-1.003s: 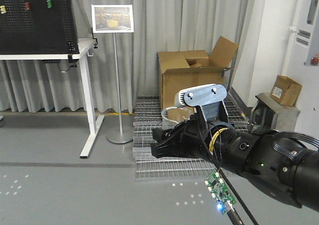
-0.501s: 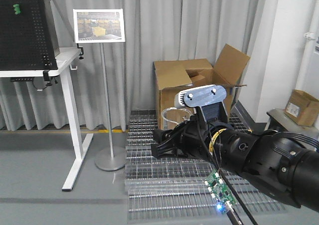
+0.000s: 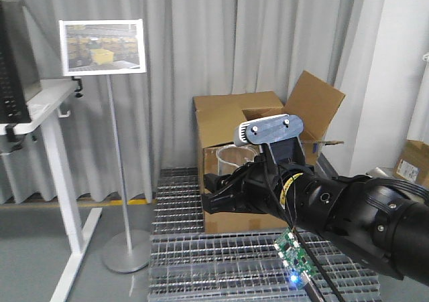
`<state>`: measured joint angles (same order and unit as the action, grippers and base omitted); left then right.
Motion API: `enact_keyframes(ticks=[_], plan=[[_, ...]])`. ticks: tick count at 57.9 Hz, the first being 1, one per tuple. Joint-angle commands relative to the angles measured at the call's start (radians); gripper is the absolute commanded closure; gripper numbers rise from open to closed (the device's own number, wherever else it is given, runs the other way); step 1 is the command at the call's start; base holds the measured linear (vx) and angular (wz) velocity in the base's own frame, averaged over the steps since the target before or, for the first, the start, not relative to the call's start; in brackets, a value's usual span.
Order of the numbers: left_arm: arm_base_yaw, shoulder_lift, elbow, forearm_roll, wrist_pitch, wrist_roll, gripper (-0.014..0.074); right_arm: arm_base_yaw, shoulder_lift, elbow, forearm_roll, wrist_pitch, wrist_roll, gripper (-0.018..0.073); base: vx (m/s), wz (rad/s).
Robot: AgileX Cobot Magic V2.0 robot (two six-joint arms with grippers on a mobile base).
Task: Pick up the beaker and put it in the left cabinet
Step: 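Carry the beaker in the right gripper while driving toward the cabinet, then move the held beaker into the open cabinet above the blue tray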
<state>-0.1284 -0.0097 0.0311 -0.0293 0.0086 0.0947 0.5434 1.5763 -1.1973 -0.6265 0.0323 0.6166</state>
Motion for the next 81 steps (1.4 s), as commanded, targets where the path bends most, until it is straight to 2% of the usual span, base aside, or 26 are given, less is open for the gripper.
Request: enact_keyframes(ticks=[1, 32, 81], plan=[[-0.001, -0.018, 0.016, -0.007, -0.084, -0.003, 0.0595, -0.004, -0.044, -0.037, -0.005, -0.068, 0.000, 0.0568, 0.44, -0.20], [-0.001, -0.018, 0.016, -0.007, -0.084, -0.003, 0.0595, -0.004, -0.042, -0.037, -0.005, -0.068, 0.000, 0.0568, 0.33, -0.38], [-0.001, -0.018, 0.016, -0.007, -0.084, -0.003, 0.0595, -0.004, -0.043, -0.037, -0.005, -0.061, 0.000, 0.0568, 0.18, -0.66]])
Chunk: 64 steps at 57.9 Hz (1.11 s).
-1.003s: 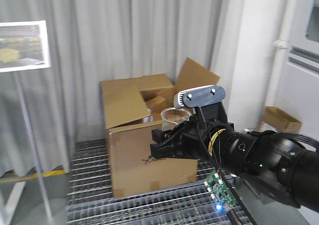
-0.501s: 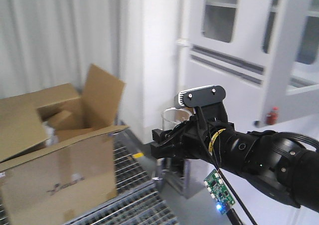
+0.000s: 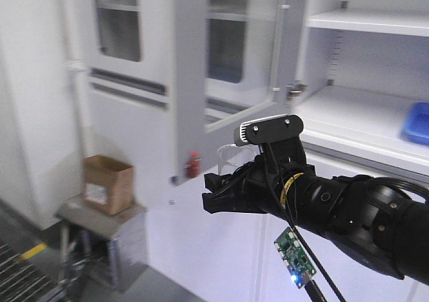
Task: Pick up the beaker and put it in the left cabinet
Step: 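Move the held beaker into the open cabinet above the blue tray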
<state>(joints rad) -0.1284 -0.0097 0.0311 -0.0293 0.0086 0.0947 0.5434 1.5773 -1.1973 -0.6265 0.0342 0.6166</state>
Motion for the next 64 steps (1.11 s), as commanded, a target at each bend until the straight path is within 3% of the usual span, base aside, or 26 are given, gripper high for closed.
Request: enact_keyframes(ticks=[1, 32, 64], plan=[[-0.001, -0.018, 0.016, -0.007, -0.084, -0.003, 0.0595, -0.004, -0.044, -0.037, -0.005, -0.063, 0.000, 0.0568, 0.18, -0.71], [-0.001, -0.018, 0.016, -0.007, -0.084, -0.003, 0.0595, -0.004, -0.044, -0.037, -0.005, -0.063, 0.000, 0.0568, 0.18, -0.62], [-0.001, -0.018, 0.016, -0.007, -0.084, -0.003, 0.0595, -0.004, -0.044, -0.037, -0.005, -0.063, 0.000, 0.0568, 0.21, -0.33]])
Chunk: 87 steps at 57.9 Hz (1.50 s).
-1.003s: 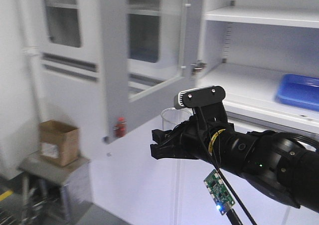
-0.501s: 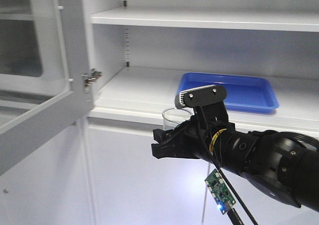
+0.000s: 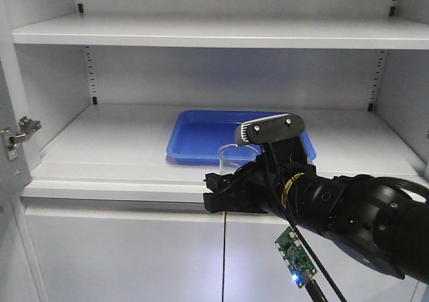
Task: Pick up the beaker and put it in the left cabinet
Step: 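Move the held beaker into the open cabinet above the blue tray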
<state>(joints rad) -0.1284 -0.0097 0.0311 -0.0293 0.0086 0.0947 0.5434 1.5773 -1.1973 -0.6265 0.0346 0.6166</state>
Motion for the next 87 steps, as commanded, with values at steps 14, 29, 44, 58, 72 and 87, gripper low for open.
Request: enact_keyframes(ticks=[14, 29, 44, 58, 72, 87], plan=[[-0.001, -0.018, 0.016, -0.007, -0.084, -0.003, 0.0595, -0.004, -0.044, -0.037, -0.005, -0.064, 0.000, 0.0568, 0.22, -0.19], [-0.001, -0.018, 0.016, -0.007, -0.084, -0.003, 0.0595, -0.004, -0.044, -0.037, -0.005, -0.064, 0.000, 0.0568, 0.21, -0.11], [-0.001, -0.018, 0.016, -0.007, -0.084, -0.003, 0.0595, -0.004, -0.044, -0.037, -0.005, -0.064, 0.000, 0.0568, 0.20, -0.03], [-0.001, -0.018, 0.016, -0.007, -0.084, -0.003, 0.0595, -0.004, -0.044, -0.037, -0.005, -0.064, 0.000, 0.0568, 0.16, -0.01], [-0.001, -0.018, 0.016, -0.007, -0.084, -0.003, 0.0595, -0.004, -0.044, -0.037, -0.005, -0.064, 0.000, 0.0568, 0.12, -0.01], [-0.001, -0.018, 0.016, -0.007, -0.084, -0.003, 0.0595, -0.004, -0.044, -0.037, -0.005, -0.068, 0.000, 0.0568, 0.06, -0.01]])
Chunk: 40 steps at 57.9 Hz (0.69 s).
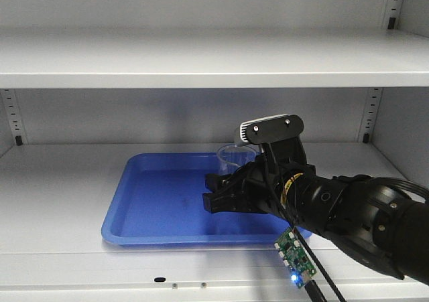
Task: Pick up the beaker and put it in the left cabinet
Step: 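Lower the beaker onto the blue tray and open the right gripper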
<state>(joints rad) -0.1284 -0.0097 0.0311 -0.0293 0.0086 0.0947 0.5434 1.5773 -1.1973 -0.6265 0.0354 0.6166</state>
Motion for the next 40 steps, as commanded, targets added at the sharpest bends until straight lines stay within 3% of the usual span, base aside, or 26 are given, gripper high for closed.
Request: enact_keyframes(ticks=[1, 16, 40], plan=[[-0.001, -0.018, 0.016, -0.007, -0.084, -0.003, 0.0595, -0.004, -0.044, -0.037, -0.005, -0.072, 0.000, 0.0568, 0.03, -0.01], [-0.001, -0.018, 0.016, -0.007, -0.084, -0.003, 0.0595, -0.034, 0.035, -0.058, -0.010, -0.205, -0.025, 0.0565, 0.01, -0.01], [-0.001, -0.018, 0.016, -0.007, -0.084, -0.003, 0.0595, -0.053, 0.212, -0.173, -0.006, -0.206, -0.024, 0.0559, 0.00, 0.00]])
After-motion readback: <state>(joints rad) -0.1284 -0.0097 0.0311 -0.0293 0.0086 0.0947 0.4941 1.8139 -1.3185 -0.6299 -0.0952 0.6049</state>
